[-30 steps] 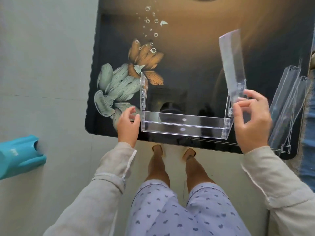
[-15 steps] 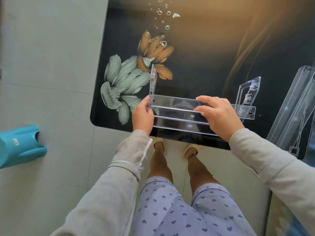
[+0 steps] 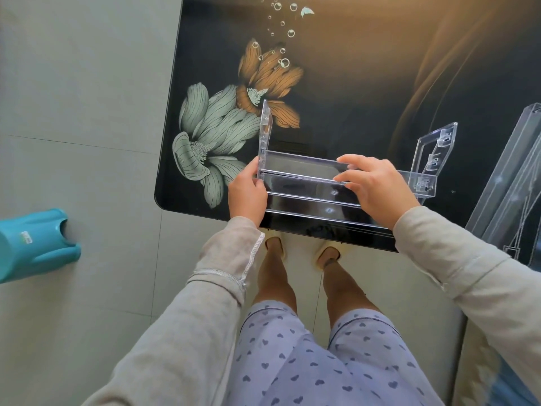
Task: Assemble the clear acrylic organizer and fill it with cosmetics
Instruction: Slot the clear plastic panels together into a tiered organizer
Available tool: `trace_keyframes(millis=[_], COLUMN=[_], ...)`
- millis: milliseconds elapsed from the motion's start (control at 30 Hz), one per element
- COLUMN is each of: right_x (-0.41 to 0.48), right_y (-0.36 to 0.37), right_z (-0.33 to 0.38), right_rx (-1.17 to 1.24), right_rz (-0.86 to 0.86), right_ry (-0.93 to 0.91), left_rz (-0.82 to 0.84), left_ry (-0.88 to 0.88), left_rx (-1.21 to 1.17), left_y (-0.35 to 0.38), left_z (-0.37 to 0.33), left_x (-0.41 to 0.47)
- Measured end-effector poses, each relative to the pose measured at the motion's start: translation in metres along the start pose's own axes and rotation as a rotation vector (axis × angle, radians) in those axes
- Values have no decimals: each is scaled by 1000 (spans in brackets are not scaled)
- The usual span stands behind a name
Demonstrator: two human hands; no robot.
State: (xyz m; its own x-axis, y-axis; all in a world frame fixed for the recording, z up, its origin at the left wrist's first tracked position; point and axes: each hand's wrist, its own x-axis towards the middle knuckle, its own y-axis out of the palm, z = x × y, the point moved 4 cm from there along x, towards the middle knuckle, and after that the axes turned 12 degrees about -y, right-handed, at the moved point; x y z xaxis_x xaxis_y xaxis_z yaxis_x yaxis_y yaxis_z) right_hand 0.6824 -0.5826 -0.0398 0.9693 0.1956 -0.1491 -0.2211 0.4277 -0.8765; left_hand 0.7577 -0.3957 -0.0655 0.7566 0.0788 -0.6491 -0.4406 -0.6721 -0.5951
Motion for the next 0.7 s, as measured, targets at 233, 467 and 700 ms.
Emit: trace_keyframes(millis=[233, 467, 700], right_x=[2, 4, 0], right_y=[5, 8, 6], right_z=[-2, -4, -2], right_rx=[-23, -62, -49], right_rz=[28, 49, 6], right_ry=[13, 11, 38], left_rz=[13, -116, -216], left_ry=[-3, -10, 16], left_rx=[-19, 114, 227], left_y=[0, 0, 4], left_z=[2, -11, -21], left_x=[3, 8, 17])
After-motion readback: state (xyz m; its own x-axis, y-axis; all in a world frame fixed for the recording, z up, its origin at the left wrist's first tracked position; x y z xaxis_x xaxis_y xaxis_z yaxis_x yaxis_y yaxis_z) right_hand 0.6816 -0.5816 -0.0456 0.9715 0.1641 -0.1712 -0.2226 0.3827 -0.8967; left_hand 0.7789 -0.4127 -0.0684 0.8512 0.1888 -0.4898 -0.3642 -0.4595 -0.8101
